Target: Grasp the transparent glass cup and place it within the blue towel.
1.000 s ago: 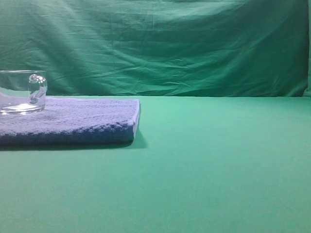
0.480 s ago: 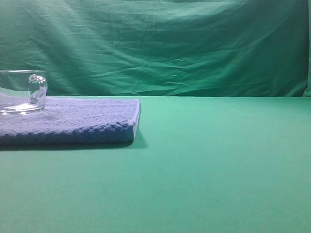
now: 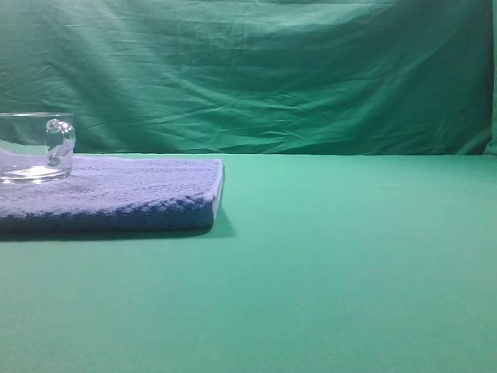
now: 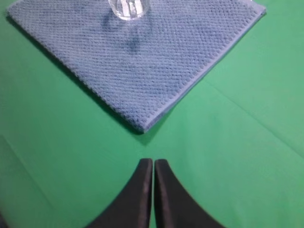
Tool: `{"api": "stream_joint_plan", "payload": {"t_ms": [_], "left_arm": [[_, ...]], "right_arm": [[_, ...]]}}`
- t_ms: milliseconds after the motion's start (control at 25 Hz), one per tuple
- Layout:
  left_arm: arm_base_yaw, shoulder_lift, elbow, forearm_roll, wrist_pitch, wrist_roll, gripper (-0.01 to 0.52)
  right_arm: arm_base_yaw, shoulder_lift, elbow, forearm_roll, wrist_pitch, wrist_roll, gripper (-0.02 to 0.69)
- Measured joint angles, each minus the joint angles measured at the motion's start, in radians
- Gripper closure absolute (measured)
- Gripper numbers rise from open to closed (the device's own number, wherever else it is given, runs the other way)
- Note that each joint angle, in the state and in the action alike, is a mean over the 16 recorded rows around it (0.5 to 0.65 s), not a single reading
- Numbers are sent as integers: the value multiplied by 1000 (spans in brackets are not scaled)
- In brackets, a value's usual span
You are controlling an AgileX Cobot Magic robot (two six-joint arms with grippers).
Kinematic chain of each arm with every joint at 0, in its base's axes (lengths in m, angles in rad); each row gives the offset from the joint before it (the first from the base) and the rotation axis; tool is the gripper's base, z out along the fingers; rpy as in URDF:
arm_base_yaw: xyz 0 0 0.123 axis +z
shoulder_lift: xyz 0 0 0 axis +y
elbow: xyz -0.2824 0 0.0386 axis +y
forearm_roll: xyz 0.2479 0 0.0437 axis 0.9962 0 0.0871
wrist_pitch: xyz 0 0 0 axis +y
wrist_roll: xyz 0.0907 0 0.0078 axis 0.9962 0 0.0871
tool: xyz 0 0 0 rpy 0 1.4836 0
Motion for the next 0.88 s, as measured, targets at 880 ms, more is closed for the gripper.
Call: {"api": "stream_joint_plan", "payload": {"t_ms": [880], "left_arm": [[0, 0, 0, 0, 0, 0, 514]], "right_arm": [[-479, -799, 541, -30, -334, 59, 665]]}}
